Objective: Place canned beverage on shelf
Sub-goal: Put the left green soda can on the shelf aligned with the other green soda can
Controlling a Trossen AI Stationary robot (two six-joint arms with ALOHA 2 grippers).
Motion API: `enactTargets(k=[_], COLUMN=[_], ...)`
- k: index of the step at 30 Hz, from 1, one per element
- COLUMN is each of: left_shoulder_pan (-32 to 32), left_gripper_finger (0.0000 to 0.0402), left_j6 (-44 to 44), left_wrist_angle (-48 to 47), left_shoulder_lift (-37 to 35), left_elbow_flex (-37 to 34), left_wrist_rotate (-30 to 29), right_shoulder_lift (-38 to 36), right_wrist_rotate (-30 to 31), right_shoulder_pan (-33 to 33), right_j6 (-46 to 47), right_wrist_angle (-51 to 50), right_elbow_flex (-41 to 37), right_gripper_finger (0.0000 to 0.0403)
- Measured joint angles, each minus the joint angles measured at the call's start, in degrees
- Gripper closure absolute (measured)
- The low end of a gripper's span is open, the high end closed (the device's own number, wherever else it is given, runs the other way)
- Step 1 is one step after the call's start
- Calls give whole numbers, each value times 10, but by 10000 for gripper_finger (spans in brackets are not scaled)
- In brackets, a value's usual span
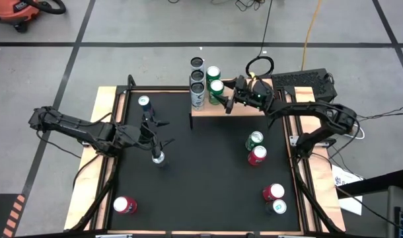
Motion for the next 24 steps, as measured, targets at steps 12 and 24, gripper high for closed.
enactTargets(k=[12,24], left_shoulder_pan=[0,0], left_gripper_finger=[55,55], left_j6=[-3,-4], left_wrist_angle=[-2,5], left_shoulder_lift=[0,0], left_elbow_flex=[0,0], left_wrist_rotate=[-8,-12], right_shoulder_lift=[-134,-79], right_wrist_rotate=[25,76], right_shoulder_pan=[8,23], right_j6=[-13,-11], right_wrist_angle=[-247,-243], right_elbow_flex=[0,0], right_gripper_finger=[50,214])
